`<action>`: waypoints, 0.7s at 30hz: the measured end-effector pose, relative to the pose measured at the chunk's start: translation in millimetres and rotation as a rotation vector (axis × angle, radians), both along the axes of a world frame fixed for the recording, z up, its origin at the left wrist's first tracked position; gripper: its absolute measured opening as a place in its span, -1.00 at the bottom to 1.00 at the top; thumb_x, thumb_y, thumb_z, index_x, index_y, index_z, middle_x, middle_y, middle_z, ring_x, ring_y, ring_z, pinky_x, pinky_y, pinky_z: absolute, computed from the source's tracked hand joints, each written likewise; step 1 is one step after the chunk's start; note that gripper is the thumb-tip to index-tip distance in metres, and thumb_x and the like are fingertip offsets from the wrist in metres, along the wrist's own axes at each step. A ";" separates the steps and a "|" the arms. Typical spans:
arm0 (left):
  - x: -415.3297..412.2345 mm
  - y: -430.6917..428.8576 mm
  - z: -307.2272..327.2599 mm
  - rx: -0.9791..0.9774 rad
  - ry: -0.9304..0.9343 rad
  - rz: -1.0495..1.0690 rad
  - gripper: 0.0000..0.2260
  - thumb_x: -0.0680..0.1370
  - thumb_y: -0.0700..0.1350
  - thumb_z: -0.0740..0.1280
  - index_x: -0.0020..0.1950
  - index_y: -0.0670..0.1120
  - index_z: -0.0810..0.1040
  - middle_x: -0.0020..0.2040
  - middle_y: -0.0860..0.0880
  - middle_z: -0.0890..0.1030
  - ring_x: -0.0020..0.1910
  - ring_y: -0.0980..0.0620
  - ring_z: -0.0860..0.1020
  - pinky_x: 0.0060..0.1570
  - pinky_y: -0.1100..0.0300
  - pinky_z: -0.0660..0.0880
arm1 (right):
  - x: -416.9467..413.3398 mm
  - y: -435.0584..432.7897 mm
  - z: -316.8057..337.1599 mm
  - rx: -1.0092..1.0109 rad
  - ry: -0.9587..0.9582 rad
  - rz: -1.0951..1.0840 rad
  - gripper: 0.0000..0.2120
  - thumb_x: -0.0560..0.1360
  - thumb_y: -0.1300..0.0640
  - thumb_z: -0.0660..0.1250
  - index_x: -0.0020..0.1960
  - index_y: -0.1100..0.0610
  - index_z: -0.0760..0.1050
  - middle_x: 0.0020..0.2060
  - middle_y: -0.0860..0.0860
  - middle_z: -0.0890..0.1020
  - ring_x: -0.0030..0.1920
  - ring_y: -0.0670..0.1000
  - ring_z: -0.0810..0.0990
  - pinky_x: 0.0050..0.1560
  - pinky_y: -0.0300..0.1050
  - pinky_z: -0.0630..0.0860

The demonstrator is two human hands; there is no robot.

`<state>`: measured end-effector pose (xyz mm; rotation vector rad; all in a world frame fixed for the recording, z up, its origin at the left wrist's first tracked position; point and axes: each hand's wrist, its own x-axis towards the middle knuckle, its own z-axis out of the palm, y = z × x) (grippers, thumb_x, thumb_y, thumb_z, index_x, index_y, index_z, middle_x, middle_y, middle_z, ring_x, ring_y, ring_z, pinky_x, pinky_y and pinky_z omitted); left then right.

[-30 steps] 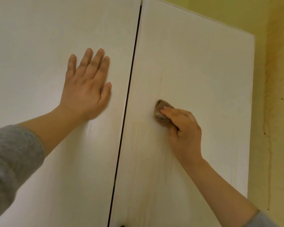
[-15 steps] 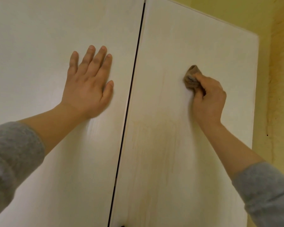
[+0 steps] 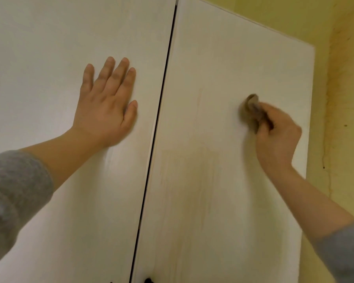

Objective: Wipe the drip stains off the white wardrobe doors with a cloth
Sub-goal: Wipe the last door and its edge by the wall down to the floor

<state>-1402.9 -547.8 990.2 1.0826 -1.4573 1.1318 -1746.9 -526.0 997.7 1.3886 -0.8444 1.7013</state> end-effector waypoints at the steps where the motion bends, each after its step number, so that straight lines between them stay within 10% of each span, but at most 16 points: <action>1: 0.1 0.4 0.0 -0.002 -0.001 -0.002 -0.40 0.62 0.09 -0.08 0.62 -0.13 0.03 0.63 -0.12 0.02 0.61 -0.13 -0.08 0.54 -0.17 -0.20 | -4.9 -0.9 15.6 0.007 -0.030 -0.006 -0.59 0.46 0.39 0.19 0.24 0.18 0.59 0.13 0.05 0.66 0.16 0.06 0.60 0.27 -0.17 0.44; 5: 0.4 0.6 -0.3 0.003 0.000 0.005 -0.40 0.62 0.10 -0.10 0.63 -0.12 0.01 0.64 -0.11 0.00 0.61 -0.11 -0.10 0.54 -0.17 -0.21 | -2.1 -13.4 27.6 -0.008 -0.010 -0.008 -0.60 0.50 0.40 0.18 0.26 0.18 0.58 0.08 -0.09 0.60 0.08 -0.26 0.47 0.17 -0.57 0.26; 14: 1.0 -0.4 0.2 -0.010 0.006 0.001 -0.40 0.62 0.09 -0.08 0.63 -0.12 0.02 0.64 -0.11 0.00 0.61 -0.11 -0.10 0.54 -0.15 -0.23 | 7.9 -22.2 -90.1 -0.001 0.066 -0.012 -0.59 0.41 0.40 0.21 0.18 0.18 0.62 0.11 -0.07 0.62 0.13 -0.04 0.56 0.22 -0.28 0.44; 21: -0.8 -0.8 -1.4 -0.021 0.006 0.000 -0.40 0.61 0.09 -0.07 0.62 -0.14 0.05 0.63 -0.13 0.04 0.61 -0.14 -0.06 0.54 -0.16 -0.21 | -24.7 -1.1 -7.6 0.015 -0.084 -0.003 -0.54 0.43 0.44 0.22 0.23 0.14 0.61 0.08 -0.05 0.64 0.12 -0.04 0.57 0.19 -0.36 0.36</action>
